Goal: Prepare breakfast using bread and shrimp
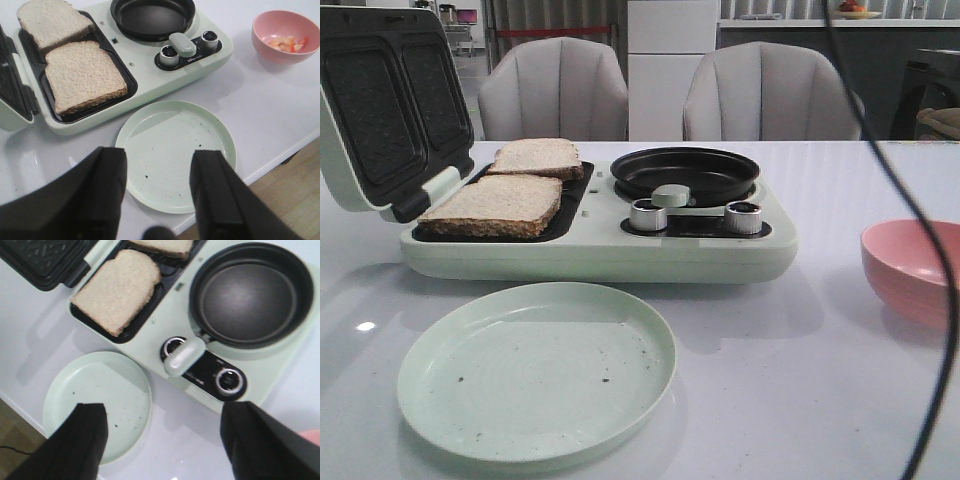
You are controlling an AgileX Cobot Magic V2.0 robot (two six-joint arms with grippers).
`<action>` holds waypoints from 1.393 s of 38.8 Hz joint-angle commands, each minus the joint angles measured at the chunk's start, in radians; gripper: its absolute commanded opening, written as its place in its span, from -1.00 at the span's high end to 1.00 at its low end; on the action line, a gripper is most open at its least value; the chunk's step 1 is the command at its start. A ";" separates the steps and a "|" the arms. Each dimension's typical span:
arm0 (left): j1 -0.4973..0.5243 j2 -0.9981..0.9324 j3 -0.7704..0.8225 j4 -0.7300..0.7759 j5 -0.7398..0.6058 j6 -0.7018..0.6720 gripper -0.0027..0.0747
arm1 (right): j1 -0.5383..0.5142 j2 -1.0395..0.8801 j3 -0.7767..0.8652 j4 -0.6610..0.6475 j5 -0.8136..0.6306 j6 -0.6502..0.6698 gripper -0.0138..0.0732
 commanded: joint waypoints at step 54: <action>0.159 0.262 -0.248 0.127 0.233 0.001 0.00 | -0.002 -0.751 0.696 -0.146 -0.168 0.043 -0.65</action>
